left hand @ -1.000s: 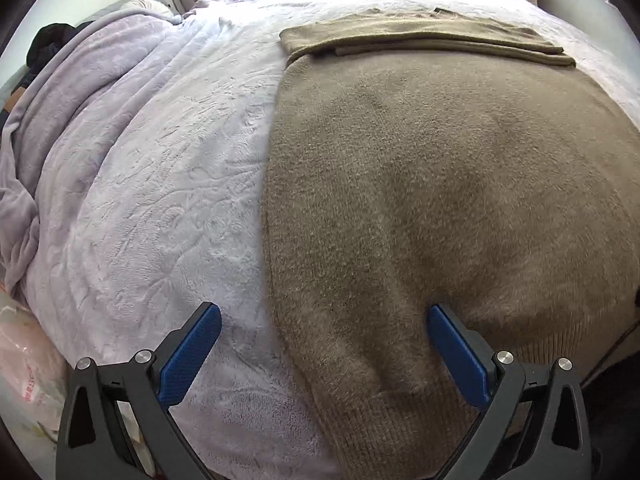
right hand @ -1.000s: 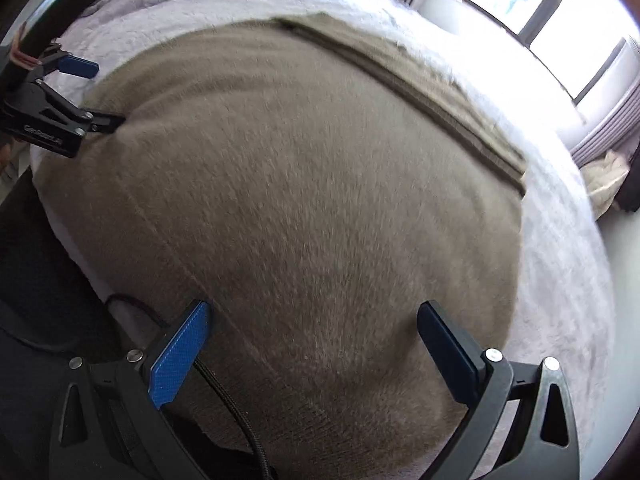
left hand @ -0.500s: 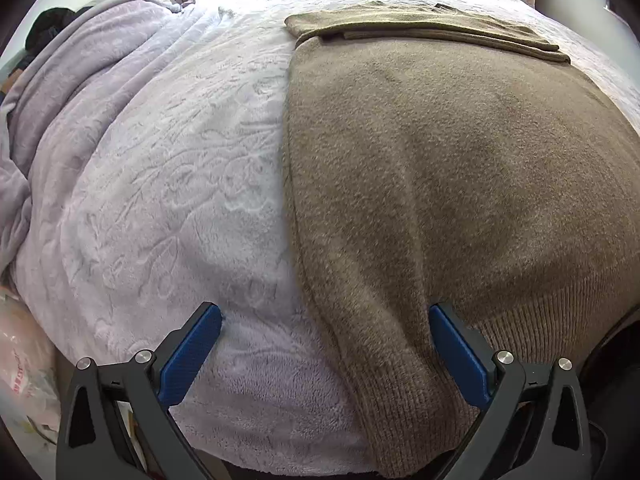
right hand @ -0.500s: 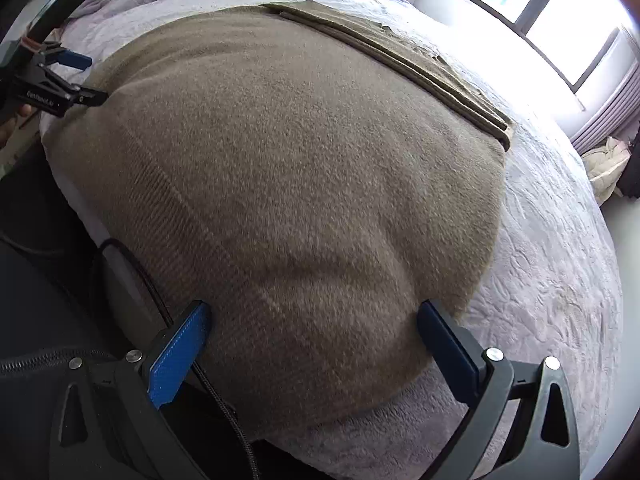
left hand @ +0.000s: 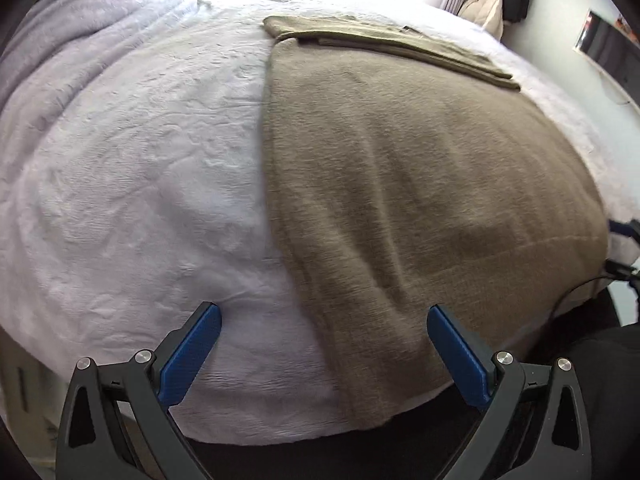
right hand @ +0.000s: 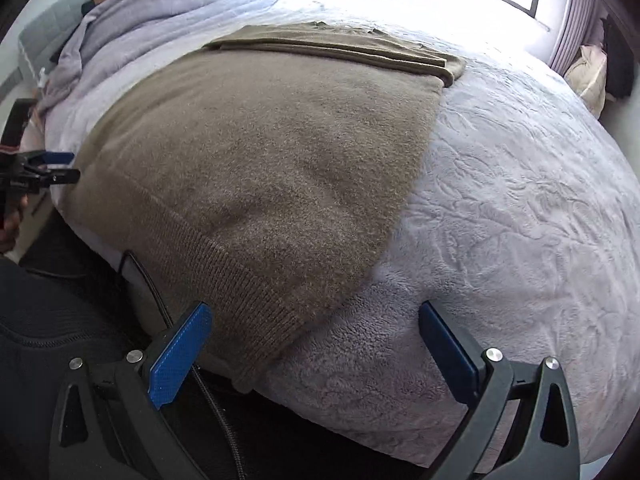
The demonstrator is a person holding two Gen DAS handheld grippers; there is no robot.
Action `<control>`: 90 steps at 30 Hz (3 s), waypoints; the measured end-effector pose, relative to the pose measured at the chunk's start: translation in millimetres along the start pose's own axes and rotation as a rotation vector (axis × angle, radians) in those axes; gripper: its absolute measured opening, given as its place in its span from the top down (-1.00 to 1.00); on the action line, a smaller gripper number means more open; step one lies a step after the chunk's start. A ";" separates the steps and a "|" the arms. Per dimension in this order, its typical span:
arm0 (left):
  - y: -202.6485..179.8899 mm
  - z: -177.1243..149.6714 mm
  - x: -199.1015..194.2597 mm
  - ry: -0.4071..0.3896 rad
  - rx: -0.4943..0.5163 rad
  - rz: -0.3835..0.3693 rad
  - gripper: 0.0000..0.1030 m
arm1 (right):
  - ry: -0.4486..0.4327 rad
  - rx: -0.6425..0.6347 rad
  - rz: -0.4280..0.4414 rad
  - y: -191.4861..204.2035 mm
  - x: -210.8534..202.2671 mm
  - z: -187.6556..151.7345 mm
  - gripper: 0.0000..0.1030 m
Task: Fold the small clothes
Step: 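Move both tools down to the ribbed hem of the brown sweater, then close both tools on the ribbed hem band, then lift the held hem with both tools and carry it toward the collar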
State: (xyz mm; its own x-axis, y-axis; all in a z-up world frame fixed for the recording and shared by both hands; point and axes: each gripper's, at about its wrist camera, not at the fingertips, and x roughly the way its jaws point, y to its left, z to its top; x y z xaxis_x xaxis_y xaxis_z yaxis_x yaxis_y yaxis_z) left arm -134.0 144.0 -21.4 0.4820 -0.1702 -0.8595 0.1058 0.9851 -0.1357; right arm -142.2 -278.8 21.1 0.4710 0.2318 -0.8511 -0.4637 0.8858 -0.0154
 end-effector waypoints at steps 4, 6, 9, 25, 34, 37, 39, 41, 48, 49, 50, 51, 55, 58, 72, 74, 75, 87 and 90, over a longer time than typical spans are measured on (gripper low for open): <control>-20.0 -1.6 -2.0 -0.014 0.006 -0.051 -1.00 | -0.025 -0.001 0.055 -0.8 2.1 0.6 -0.99; -26.5 -1.7 3.3 -0.011 0.018 -0.070 -1.00 | -0.042 0.013 0.111 8.2 -7.8 -12.4 -0.97; -31.9 -0.6 16.0 0.002 0.007 -0.078 -1.00 | -0.061 0.036 0.184 3.1 -4.6 -13.2 -0.86; -47.6 15.6 31.8 -0.021 -0.022 -0.066 -1.00 | -0.105 0.193 0.406 3.3 17.4 -17.7 -0.13; -55.1 16.1 22.2 -0.077 0.010 -0.044 -0.32 | -0.098 0.195 0.422 12.5 19.8 -15.5 0.75; -54.0 15.8 25.5 -0.082 0.004 -0.050 -0.32 | -0.074 0.215 0.430 12.3 31.0 -18.5 0.77; -55.0 15.1 24.7 -0.095 0.009 -0.048 -0.19 | -0.085 0.239 0.451 8.9 35.3 -21.4 0.77; -50.8 11.3 20.0 -0.105 0.010 -0.056 -0.10 | -0.090 0.239 0.455 8.3 35.4 -23.1 0.77; -36.6 9.1 22.0 -0.087 -0.046 -0.149 -0.55 | -0.083 0.248 0.464 7.4 36.4 -22.8 0.76; -38.1 8.6 22.4 -0.085 -0.039 -0.148 -0.62 | -0.084 0.248 0.463 7.7 36.1 -22.5 0.76; -40.1 8.1 23.6 -0.077 -0.029 -0.156 -0.86 | -0.083 0.249 0.464 7.8 36.3 -22.4 0.76; -42.0 7.4 25.2 -0.061 -0.018 -0.170 -0.99 | -0.083 0.251 0.465 8.4 36.0 -22.1 0.76; -52.0 6.2 24.9 -0.064 0.014 -0.105 -0.57 | -0.076 0.260 0.470 5.6 35.6 -20.7 0.75; -39.3 6.8 21.4 -0.068 -0.040 -0.119 -0.09 | -0.071 0.261 0.467 4.5 36.2 -19.5 0.75; -23.7 17.1 -18.3 -0.172 -0.123 -0.224 0.80 | -0.243 0.158 0.427 2.8 -20.3 5.8 0.85; -21.4 27.5 -27.3 -0.221 -0.143 -0.237 0.80 | -0.288 0.186 0.428 -5.0 -25.5 16.0 0.85; -20.7 32.3 -29.6 -0.233 -0.149 -0.238 0.80 | -0.302 0.188 0.418 -8.2 -26.8 22.3 0.85; -14.9 115.2 -48.7 -0.359 -0.181 -0.300 0.80 | -0.419 0.235 0.366 -50.6 -41.0 102.0 0.85; -15.6 134.8 -51.0 -0.384 -0.189 -0.312 0.80 | -0.438 0.249 0.353 -63.4 -44.7 117.2 0.85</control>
State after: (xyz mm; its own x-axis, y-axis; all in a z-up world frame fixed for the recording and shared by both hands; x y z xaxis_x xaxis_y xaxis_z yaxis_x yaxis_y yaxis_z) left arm -43.0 133.9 91.0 0.7403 -0.4179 -0.5265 0.1535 0.8677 -0.4729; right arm -45.9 -298.2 121.5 0.6098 0.6252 -0.4870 -0.4837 0.7804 0.3963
